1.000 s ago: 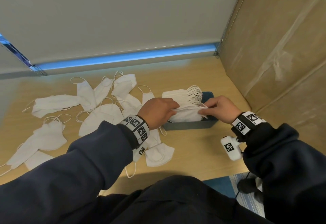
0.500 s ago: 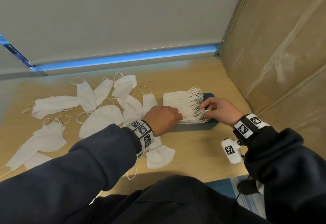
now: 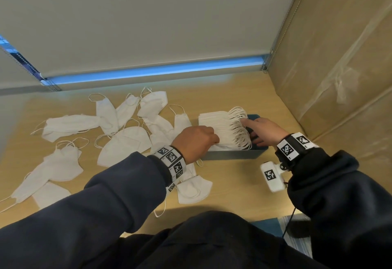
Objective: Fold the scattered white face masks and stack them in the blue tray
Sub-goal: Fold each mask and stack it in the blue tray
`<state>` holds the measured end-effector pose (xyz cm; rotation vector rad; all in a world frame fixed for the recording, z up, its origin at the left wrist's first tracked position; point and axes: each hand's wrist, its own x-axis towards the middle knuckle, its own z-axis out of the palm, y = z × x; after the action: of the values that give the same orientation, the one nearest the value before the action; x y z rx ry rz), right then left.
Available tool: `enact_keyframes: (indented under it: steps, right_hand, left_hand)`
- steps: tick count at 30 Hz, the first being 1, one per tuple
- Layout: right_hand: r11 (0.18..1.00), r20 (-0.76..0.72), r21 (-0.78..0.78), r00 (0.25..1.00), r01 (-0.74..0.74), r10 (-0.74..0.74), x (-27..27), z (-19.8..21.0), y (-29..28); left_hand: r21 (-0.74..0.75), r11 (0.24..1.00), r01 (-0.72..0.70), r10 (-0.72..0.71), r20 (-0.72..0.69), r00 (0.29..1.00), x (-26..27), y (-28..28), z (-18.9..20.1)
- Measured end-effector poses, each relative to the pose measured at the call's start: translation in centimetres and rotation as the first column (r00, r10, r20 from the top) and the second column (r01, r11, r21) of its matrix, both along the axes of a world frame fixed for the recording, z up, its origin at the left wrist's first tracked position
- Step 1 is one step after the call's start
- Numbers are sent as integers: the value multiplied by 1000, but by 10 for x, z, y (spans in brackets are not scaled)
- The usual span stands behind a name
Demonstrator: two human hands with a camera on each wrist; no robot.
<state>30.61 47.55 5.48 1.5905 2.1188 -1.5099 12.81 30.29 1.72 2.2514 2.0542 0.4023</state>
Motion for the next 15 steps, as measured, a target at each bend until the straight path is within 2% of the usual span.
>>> enact_keyframes:
  steps: [3,5,7,8,9,10,11,12,13,14,15]
  right_hand:
    - [979,-3,-177,995,99,-101,-9,0,-2]
    - [935,-27,-311,982,171,-189,-13,-4,-2]
    - [896,-60,-393,966,207,-250,-16,-6,-3]
    - [878,-81,-430,959,212,-272,-18,-8,-3]
    - [860,-95,-462,952,216,-290,-20,-12,-3]
    - [849,-101,-484,951,210,-293,-22,-13,-4]
    - [840,-103,-505,953,198,-286,-25,-16,-6]
    - [833,-100,-522,957,182,-272,-27,-16,-8]
    - [832,-101,-530,962,162,-252,-29,-16,-11]
    - [823,-99,-544,962,162,-254,-32,-16,-13]
    - [819,-99,-546,958,174,-270,-33,-17,-15]
  left_hand:
    - [-72,997,-17,18,8,1000,6,0,6]
    - [-102,992,-79,85,55,995,1,-2,17]
    - [-124,968,-218,241,220,945,-10,-9,24]
    - [-133,935,-330,355,362,862,-15,-14,24]
    - [-168,875,-455,470,522,712,-20,-18,23]
    - [-270,791,-548,568,656,496,-21,-21,23]
    - [-424,715,-556,633,731,256,-20,-23,23]
    - [-566,668,-483,668,742,54,-16,-24,23]
    - [-649,649,-398,689,723,-56,-12,-24,23]
    - [-679,642,-356,704,706,-77,-9,-25,22]
    - [-677,643,-358,706,705,-64,-7,-24,19]
